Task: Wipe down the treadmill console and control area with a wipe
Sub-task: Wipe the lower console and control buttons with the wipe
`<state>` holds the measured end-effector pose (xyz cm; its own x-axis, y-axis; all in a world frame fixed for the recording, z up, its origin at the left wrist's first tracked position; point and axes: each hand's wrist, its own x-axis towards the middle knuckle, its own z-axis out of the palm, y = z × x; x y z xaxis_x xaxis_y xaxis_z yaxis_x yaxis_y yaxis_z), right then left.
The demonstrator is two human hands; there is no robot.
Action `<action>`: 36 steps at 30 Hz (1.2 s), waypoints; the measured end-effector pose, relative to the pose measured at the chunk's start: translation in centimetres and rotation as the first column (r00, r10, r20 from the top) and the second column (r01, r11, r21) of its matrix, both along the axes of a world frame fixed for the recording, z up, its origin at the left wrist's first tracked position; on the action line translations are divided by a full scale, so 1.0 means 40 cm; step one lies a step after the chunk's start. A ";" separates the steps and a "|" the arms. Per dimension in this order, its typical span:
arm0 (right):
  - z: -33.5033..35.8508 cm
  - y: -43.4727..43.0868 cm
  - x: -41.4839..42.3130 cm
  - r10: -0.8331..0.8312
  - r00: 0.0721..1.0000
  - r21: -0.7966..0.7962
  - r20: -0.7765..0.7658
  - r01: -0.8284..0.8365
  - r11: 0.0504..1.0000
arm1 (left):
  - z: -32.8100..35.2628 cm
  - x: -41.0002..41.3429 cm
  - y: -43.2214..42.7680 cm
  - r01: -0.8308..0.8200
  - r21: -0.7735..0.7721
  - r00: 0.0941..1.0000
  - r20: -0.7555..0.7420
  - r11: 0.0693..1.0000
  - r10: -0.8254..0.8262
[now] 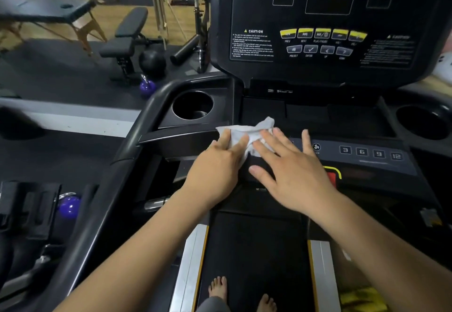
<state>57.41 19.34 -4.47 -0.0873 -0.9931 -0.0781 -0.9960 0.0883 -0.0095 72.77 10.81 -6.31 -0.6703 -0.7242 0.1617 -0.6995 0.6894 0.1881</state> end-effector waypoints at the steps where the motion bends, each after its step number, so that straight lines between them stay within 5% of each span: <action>1: -0.006 0.014 0.011 0.015 1.000 0.001 -0.005 -0.015 1.000 | -0.006 0.010 0.007 -0.002 0.009 1.000 0.019 1.000 0.002; 7: -0.041 0.126 0.036 0.116 0.993 0.000 0.018 -0.116 0.993 | -0.026 0.100 0.071 0.080 0.046 0.995 0.053 0.996 -0.082; 15: -0.014 0.025 0.035 -0.004 1.000 -0.016 0.007 0.004 1.000 | 0.007 0.022 0.021 0.035 0.127 0.999 0.015 0.991 -0.037; 21: -0.037 0.134 0.028 0.101 0.994 -0.052 0.031 -0.099 0.994 | -0.021 0.107 0.094 0.109 0.066 0.993 0.028 0.992 -0.111; 28: -0.006 0.054 -0.047 -0.142 0.989 -0.027 0.034 0.143 0.989 | 0.005 -0.067 0.013 0.200 0.008 0.965 0.174 0.980 -0.198; 36: -0.002 0.123 -0.046 -0.077 0.995 0.004 0.065 0.077 0.997 | -0.018 -0.006 0.067 0.207 -0.040 0.955 0.223 0.977 -0.194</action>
<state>55.58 24.26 -4.55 -0.1584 -0.9835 -0.0875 -0.9835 0.1650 -0.0737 72.54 13.51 -7.02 -0.8246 -0.5646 0.0369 -0.5649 0.8251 0.0002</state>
